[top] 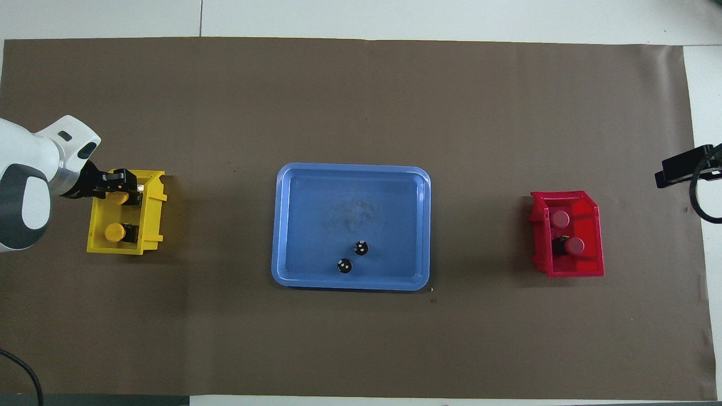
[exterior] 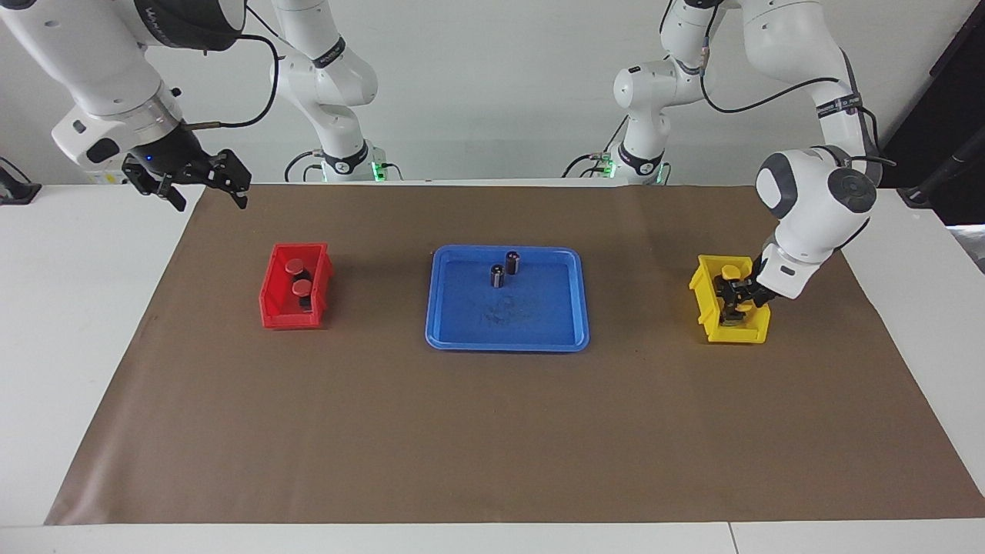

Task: Sort red and yellow buttons by color
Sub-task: 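Open the left gripper to drop the yellow button into the yellow bin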

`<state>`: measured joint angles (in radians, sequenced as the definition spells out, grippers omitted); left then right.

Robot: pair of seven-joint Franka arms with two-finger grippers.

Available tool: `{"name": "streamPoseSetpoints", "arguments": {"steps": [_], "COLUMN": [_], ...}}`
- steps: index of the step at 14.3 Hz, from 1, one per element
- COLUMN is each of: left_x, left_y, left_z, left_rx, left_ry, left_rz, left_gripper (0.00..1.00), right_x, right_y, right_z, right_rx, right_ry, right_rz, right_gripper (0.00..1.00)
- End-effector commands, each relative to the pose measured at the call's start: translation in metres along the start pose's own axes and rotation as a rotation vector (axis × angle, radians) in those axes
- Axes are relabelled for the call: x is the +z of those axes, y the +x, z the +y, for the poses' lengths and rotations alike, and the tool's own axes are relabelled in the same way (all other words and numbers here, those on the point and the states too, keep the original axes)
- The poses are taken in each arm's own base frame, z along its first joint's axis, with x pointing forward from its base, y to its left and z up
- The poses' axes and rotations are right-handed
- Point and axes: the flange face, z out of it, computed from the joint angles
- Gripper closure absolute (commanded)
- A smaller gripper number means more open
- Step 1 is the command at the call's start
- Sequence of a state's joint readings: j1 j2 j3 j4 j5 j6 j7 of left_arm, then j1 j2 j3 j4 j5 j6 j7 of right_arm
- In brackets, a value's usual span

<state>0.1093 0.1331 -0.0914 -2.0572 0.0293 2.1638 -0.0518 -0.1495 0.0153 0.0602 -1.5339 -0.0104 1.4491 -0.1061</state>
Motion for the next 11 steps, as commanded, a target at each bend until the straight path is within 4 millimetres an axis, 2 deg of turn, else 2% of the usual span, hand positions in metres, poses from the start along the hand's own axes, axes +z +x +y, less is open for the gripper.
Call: {"name": "streamPoseSetpoints", "arguments": {"steps": [1, 3, 4, 5, 6, 11], "left_x": [-0.026, -0.056, -0.074, -0.086, -0.096, -0.154], "left_y": [0.004, 0.012, 0.015, 0.013, 0.011, -0.007], "left_z": [-0.002, -0.001, -0.001, -0.002, -0.001, 0.006], "left_rx": [0.016, 0.015, 0.014, 0.015, 0.016, 0.085], "left_ry": [0.016, 0.019, 0.02, 0.021, 0.022, 0.027], "left_rz": [0.015, -0.009, -0.02, -0.017, -0.002, 0.03], "left_gripper": [0.32, 0.31, 0.26, 0.09, 0.0, 0.0], "right_x": [-0.003, -0.002, -0.003, -0.002, 0.0, 0.004], "right_y": [0.0, 0.0, 0.0, 0.001, 0.001, -0.001], "right_z": [0.003, 0.004, 0.004, 0.002, 0.001, -0.002], "right_rx": [0.021, 0.021, 0.021, 0.018, 0.018, 0.01], "right_ry": [-0.015, -0.015, -0.015, -0.016, -0.016, -0.014], "right_rz": [-0.012, -0.013, -0.012, -0.01, -0.013, -0.021], "right_gripper": [0.0, 0.0, 0.0, 0.0, 0.0, 0.0]}}
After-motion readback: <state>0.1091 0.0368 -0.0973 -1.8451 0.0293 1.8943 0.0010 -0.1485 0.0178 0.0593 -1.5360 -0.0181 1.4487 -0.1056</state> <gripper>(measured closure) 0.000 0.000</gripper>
